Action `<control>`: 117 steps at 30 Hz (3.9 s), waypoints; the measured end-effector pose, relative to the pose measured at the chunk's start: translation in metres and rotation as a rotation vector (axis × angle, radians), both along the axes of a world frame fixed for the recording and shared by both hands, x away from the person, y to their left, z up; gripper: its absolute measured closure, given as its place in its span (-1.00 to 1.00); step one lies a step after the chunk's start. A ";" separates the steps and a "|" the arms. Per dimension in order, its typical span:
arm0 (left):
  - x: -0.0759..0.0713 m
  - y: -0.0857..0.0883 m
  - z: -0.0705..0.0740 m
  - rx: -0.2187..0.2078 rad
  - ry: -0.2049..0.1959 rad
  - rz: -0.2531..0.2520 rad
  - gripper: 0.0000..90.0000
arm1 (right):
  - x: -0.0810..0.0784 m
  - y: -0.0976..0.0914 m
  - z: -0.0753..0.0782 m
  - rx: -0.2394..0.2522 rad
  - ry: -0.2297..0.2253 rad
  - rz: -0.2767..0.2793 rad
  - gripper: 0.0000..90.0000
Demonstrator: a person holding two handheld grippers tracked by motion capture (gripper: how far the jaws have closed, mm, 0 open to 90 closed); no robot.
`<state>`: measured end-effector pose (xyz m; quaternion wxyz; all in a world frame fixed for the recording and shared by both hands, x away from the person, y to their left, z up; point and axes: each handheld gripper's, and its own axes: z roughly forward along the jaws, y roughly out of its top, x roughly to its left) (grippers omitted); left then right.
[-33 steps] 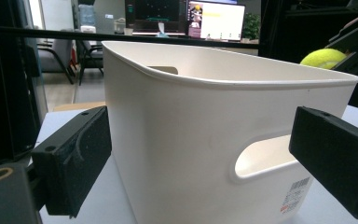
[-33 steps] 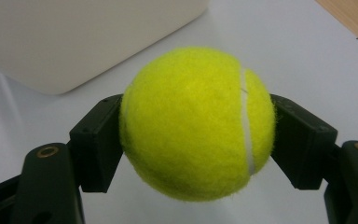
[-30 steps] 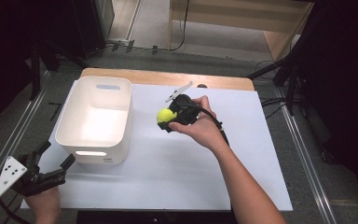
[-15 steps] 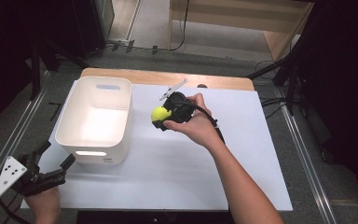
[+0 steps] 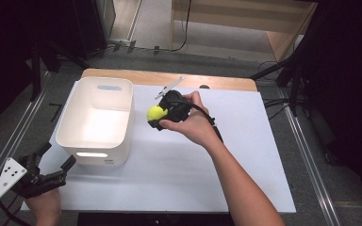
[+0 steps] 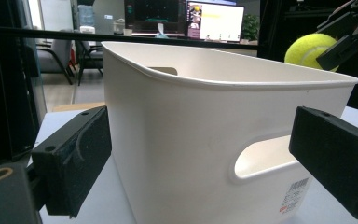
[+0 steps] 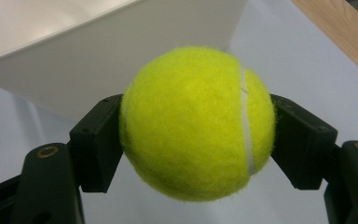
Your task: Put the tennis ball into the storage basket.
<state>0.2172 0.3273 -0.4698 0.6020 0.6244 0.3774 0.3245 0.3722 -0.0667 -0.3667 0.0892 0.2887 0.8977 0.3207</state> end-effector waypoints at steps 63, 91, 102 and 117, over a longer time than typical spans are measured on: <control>0.001 0.000 0.000 -0.006 -0.003 -0.001 -0.87 | -0.002 0.062 0.032 0.020 -0.042 0.122 -0.46; 0.001 0.000 0.000 -0.008 -0.004 -0.005 -0.87 | -0.007 0.091 0.033 0.017 -0.040 0.172 -0.46; 0.000 0.000 0.000 -0.006 -0.003 -0.004 -0.87 | -0.008 0.100 0.029 0.016 -0.032 0.188 -0.46; 0.000 0.000 0.000 -0.006 -0.003 -0.004 -0.87 | -0.008 0.108 0.021 -0.004 -0.029 0.204 -0.46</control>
